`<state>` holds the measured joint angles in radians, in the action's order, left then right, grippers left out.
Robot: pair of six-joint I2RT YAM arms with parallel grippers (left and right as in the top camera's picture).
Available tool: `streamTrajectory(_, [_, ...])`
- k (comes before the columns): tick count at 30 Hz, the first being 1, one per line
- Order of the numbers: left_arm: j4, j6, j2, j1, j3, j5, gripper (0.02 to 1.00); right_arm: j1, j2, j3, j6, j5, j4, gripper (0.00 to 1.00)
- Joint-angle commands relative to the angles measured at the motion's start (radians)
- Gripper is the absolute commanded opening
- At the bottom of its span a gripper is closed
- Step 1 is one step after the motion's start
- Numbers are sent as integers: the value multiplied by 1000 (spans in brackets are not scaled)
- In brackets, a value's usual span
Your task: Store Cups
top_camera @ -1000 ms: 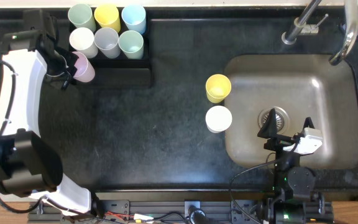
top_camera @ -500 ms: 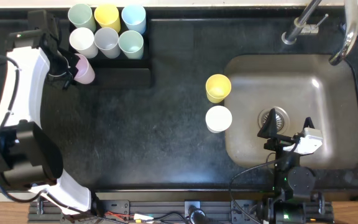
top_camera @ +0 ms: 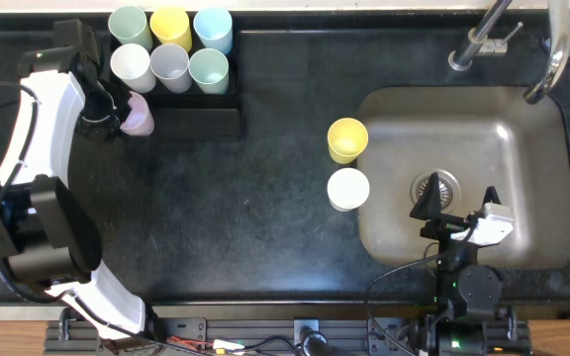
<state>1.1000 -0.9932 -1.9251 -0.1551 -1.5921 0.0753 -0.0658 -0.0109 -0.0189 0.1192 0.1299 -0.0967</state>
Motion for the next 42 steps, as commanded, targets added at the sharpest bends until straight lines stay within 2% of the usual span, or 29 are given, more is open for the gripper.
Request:
streamTrajectory(1, [2, -10, -9, -2, -4, 16, 976, -5, 8, 5, -3, -6, 8, 998])
streamTrajectory(2, [3, -7, -6, -2, -4, 15, 1000, -5, 8, 5, -3, -6, 8, 996])
streamTrajectory(10, [31, 2, 149, 12, -4, 4, 1000, -5, 8, 5, -3, -6, 8, 998])
streamTrajectory(14, [24, 89, 270, 71, -6, -23, 1000, -5, 8, 5, -3, -6, 8, 996])
streamTrajectory(18, [-21, 246, 329, 238, -7, -38, 1000, -5, 8, 5, -3, -6, 8, 998])
streamTrajectory(21, [-63, 317, 312, 429, -7, -13, 1000, -5, 8, 5, -3, -6, 8, 998])
streamTrajectory(26, [-185, 299, 223, 741, -7, 51, 1000, -5, 8, 5, -3, -6, 8, 998])
streamTrajectory(30, [-296, 280, 150, 914, -12, 99, 1000, -5, 8, 5, -3, -6, 8, 996])
streamTrajectory(35, [-259, 255, 101, 988, -20, 70, 1000, -5, 8, 5, -3, -6, 8, 996])
streamTrajectory(42, [-208, 256, 93, 992, -20, 49, 1000, -5, 8, 5, -3, -6, 8, 998])
